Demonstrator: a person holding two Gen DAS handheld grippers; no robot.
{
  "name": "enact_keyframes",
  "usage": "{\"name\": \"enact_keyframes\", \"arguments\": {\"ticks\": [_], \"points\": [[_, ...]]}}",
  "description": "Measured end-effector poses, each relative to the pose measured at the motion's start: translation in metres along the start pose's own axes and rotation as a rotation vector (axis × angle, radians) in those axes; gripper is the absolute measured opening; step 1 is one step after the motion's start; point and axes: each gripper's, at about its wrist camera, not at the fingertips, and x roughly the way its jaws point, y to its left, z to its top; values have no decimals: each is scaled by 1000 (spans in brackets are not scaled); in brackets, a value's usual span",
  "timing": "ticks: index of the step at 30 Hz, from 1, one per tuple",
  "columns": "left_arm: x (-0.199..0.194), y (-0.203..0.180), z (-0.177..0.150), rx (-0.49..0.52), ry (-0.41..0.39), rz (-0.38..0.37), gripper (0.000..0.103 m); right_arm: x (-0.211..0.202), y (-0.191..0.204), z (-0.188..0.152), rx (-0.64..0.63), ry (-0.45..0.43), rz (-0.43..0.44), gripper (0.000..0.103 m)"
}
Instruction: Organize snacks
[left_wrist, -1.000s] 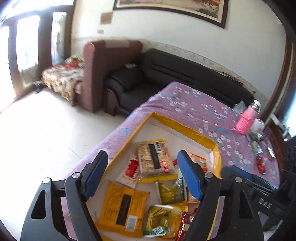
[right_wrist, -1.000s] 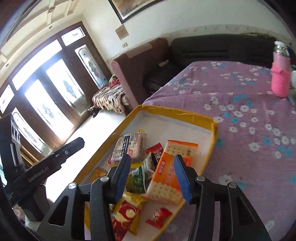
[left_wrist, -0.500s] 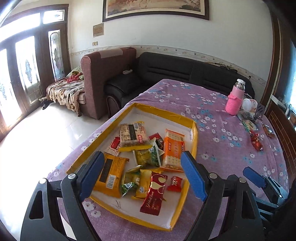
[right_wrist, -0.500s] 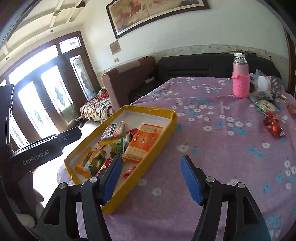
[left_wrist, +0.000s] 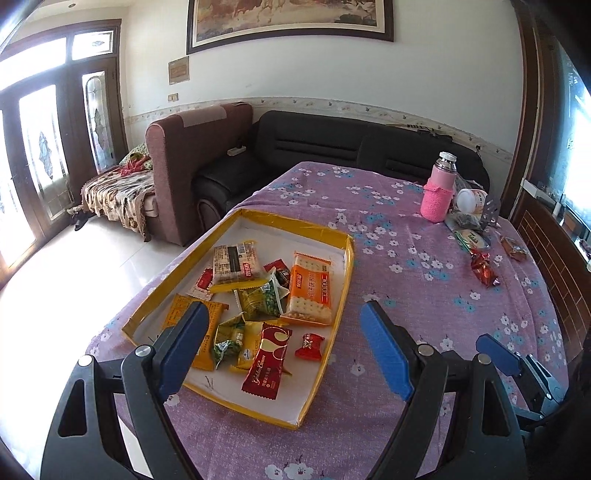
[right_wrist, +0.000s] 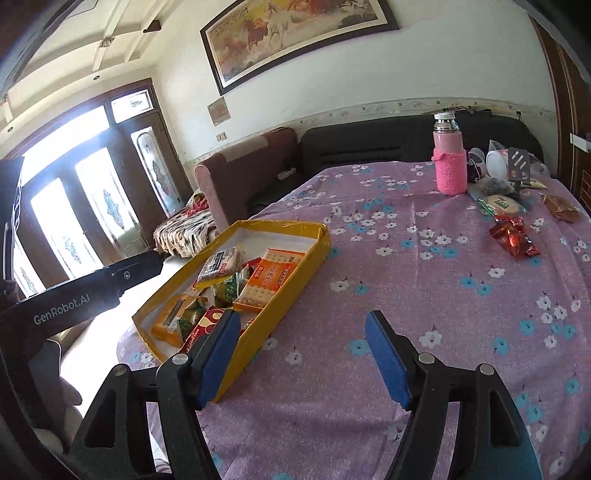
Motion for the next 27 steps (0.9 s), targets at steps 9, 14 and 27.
{"name": "enact_keyframes", "arguments": {"ticks": [9,14,27], "points": [[-25,4,-2,-16,-75,-11,85,-5,22,-7,-64,-3,-2,76],[-36,10,-2,-30,-117,-7,85,-3,34,-12,-83,12,0,76],[-48,21,-9,-56,-163,-26,85,-2,52,-18,-108,28,-16,79]]}}
